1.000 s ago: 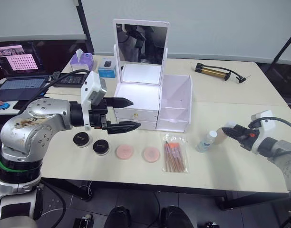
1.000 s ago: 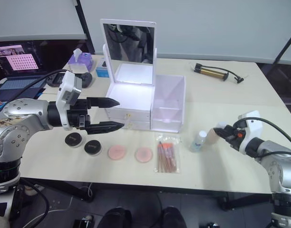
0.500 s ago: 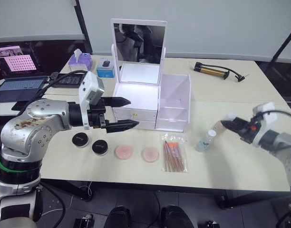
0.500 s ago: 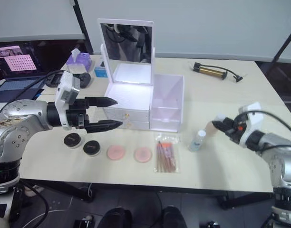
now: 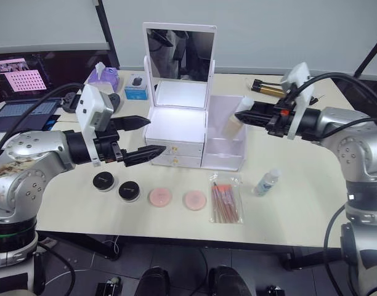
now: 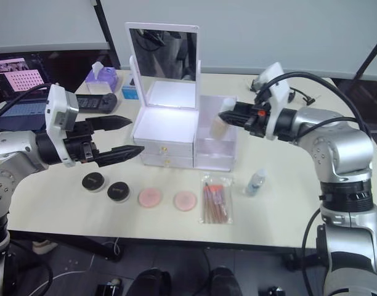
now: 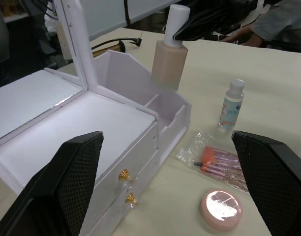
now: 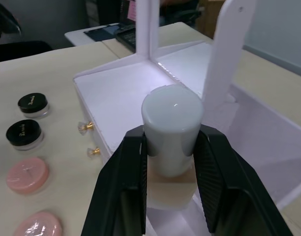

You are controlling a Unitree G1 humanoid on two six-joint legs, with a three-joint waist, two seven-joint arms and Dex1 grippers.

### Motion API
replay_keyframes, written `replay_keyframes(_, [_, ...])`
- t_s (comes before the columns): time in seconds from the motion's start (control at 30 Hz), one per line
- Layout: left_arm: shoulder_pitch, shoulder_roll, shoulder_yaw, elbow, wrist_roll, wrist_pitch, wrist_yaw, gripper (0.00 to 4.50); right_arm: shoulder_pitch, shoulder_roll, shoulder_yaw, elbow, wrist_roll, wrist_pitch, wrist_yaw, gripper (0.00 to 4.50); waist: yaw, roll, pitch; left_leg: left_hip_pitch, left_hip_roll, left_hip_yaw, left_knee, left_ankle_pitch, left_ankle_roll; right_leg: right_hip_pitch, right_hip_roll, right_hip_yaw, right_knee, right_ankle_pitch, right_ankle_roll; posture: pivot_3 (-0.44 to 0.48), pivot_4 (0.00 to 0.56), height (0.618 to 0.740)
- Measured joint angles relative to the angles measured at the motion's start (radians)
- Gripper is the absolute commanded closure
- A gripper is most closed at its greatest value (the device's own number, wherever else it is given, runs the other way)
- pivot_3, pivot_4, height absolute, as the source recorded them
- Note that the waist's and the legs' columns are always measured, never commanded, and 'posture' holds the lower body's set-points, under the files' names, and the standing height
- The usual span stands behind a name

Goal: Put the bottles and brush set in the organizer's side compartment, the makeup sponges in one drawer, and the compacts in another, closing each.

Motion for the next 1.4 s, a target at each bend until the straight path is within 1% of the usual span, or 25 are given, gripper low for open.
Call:
replay_keyframes(0.1, [0.017,0.000,0.006,-0.013,-0.005,0.005,0.028,0.00,-0.037,-0.001,0.060,0.093,-0.061,-0.057,0.071,3.50,0.000,0.000,0.000,0.000,0.000,0.000,0.000,0.000,0.000,-0.001,0.000,0.000,0.000,0.000,0.000,0.000,0.150,0.706])
replay_keyframes(0.23, [0.048,0.002,0.029,-0.056,-0.020,0.007,0.069,0.00,-0.115,-0.001,0.127,0.242,-0.141,-0.180,0.206,3.50,-0.005,0.000,0.000,0.000,0.000,0.000,0.000,0.000,0.000,-0.001,0.001,0.001,0.000,0.000,0.000,0.000,0.150,0.706])
replay_keyframes(0.33, [0.071,0.004,0.032,-0.072,-0.031,0.021,0.085,0.00,-0.169,0.015,0.139,0.397,-0.188,-0.291,0.299,3.50,-0.007,0.000,0.000,0.000,0.000,0.001,0.000,0.000,0.000,-0.001,0.001,0.000,0.000,0.000,-0.001,0.000,0.150,0.706])
replay_keyframes(0.53, [0.070,0.008,0.037,-0.093,-0.062,0.039,0.121,0.00,-0.274,0.059,0.183,0.707,-0.307,-0.511,0.458,3.50,-0.010,0.000,0.000,0.000,0.000,0.001,0.000,0.000,0.000,-0.001,0.001,0.000,0.000,0.000,-0.001,0.000,0.150,0.706])
replay_keyframes(0.73, [0.088,0.026,0.058,-0.116,-0.084,0.045,0.147,0.00,-0.344,0.093,0.195,0.893,-0.373,-0.649,0.599,3.50,-0.017,0.000,0.000,0.000,0.001,0.001,0.000,0.001,-0.001,-0.001,0.001,0.000,0.001,0.000,-0.001,0.000,0.150,0.706])
replay_keyframes(0.87, [0.094,0.036,0.069,-0.118,-0.099,0.045,0.155,0.00,-0.377,0.114,0.196,0.997,-0.426,-0.742,0.609,3.50,-0.017,0.000,0.000,0.000,0.001,0.001,0.000,0.002,-0.003,-0.001,0.001,0.000,0.001,0.000,-0.001,0.000,0.150,0.706])
replay_keyframes(0.97, [0.096,0.047,0.068,-0.120,-0.105,0.044,0.157,0.00,-0.396,0.141,0.196,1.080,-0.477,-0.825,0.581,3.50,-0.018,0.000,0.000,0.000,0.001,0.001,0.000,0.003,-0.004,-0.001,0.001,0.000,0.001,0.000,-0.001,0.000,0.150,0.706])
replay_keyframes(1.07, [0.109,0.078,0.056,-0.120,-0.075,0.035,0.153,0.00,-0.398,0.162,0.199,1.147,-0.520,-0.886,0.556,3.50,-0.018,0.000,0.000,0.000,0.001,0.001,0.000,0.003,-0.006,-0.001,0.001,0.000,0.001,0.000,-0.001,0.000,0.150,0.706])
replay_keyframes(1.23, [0.114,0.084,0.043,-0.108,-0.051,0.020,0.150,0.00,-0.410,0.179,0.200,1.215,-0.561,-0.914,0.567,3.50,-0.015,0.001,0.001,0.000,0.001,0.001,0.000,0.003,-0.006,-0.001,0.000,0.000,0.001,0.000,-0.001,0.000,0.150,0.706])
replay_keyframes(1.4, [0.114,0.082,0.030,-0.108,-0.050,0.015,0.147,0.00,-0.420,0.179,0.193,1.238,-0.579,-0.920,0.564,3.50,-0.014,0.001,0.001,0.000,0.001,0.001,0.000,0.003,-0.006,-0.001,0.000,-0.001,0.001,0.000,-0.001,0.000,0.150,0.706])
